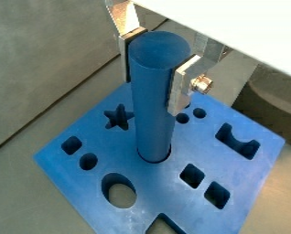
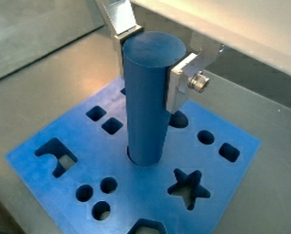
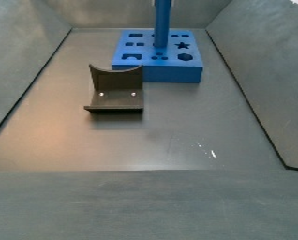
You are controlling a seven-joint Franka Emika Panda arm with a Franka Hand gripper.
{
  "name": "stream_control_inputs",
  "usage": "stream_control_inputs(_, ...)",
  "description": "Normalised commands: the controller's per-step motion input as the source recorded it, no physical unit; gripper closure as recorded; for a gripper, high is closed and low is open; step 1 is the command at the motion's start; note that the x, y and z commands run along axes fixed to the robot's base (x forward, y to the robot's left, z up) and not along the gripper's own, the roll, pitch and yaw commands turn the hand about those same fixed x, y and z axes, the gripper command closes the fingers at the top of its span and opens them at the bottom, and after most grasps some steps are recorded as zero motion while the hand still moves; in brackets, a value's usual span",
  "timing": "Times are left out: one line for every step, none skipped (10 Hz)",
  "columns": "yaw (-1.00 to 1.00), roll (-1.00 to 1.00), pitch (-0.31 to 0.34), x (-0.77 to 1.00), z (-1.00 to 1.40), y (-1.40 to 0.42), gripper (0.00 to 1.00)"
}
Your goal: Insert the round object.
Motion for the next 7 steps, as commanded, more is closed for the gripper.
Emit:
stream_control_inputs(0.0,0.13,-0.081,0.04,-0.58,-0.11,1.0)
stream_control_inputs(0.0,0.13,-0.016,0.17,-0.66,-0.07,1.0)
stream_control_inputs(0.0,0.12,0.0,0.16,-0.56,-0.02,1.0)
stream_control_inputs(0.0,0.15,-0.006,0.05,-0.53,-0.01,1.0)
stream_control_inputs(0.0,0.11,0.0,0.04,-0.43,0.0,1.0)
stream_control_inputs(0.0,0.03,0.0,0.0,-0.32,0.0,1.0)
stream_control_inputs(0.0,-0.06,-0.027,0.0,-0.03,0.03,1.0)
